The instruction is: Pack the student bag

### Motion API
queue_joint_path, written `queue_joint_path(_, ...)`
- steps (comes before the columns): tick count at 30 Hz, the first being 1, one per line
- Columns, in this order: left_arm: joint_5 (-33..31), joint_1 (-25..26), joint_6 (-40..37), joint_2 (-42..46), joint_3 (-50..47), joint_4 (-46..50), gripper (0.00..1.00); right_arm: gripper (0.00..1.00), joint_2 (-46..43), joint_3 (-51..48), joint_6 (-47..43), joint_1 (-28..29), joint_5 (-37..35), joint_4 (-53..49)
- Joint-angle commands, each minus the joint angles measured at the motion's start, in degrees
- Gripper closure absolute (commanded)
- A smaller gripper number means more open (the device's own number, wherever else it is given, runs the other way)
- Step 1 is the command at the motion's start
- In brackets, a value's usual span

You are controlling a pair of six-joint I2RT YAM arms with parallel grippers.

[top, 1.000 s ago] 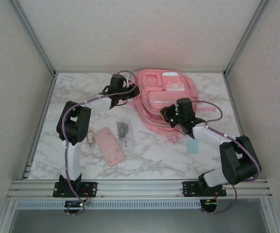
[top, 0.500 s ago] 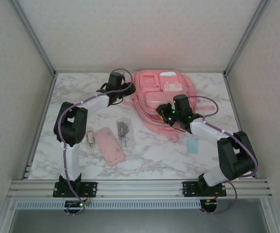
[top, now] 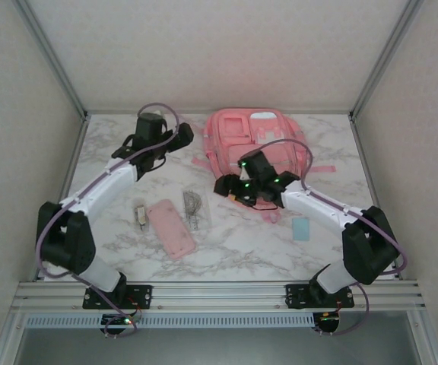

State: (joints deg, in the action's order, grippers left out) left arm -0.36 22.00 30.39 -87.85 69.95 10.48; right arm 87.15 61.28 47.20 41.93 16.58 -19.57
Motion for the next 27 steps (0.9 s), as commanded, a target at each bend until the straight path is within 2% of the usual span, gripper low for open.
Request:
queue_joint_path(1, -3.96, -0.66, 0.55, 4.78, -4.27, 6.65, 0.0, 0.23, 5.99, 5.51, -6.16, 6.05, -3.83, -7.38)
queue_joint_path(6, -5.93, -3.13, 2.68, 13.13, -11.47, 8.4, 0.0, 0.17, 16.64, 15.91, -10.71, 11.75, -12.17, -12.4)
queue_joint_path(10, -6.33, -5.28, 3.18, 18.24, -16.1, 8.91, 0.0, 0.12, 23.49, 21.59, -11.76, 13.1, -17.51, -14.67)
queue_joint_path(11, -6.15, -5.75, 3.12, 19.08, -17.02, 9.11, 0.0, 0.04, 25.43, 23.55, -11.66, 13.21, -19.28, -16.27)
queue_joint_path(12, -5.95, -6.16, 3.02, 19.71, -17.61, 9.37, 0.0, 0.01, 27.07, 24.89, -11.99, 13.25, -20.6, -17.51)
queue_joint_path(14, -4.83, -7.05, 2.62, 20.73, -19.02, 9.38, 0.0, 0.01, 30.49, 28.41, -13.3, 13.47, -22.98, -19.9)
queue_joint_path(22, -1.46, -10.65, 2.43, 21.54, -23.31, 7.02, 0.0, 0.01, 40.25, 38.96, -13.89, 13.77, -23.23, -24.13)
queue_joint_path(27, 1.09, -13.1, 2.3, 21.75, -24.16, 6.05, 0.0, 0.01, 44.09, 42.07, -12.63, 13.92, -22.54, -25.24)
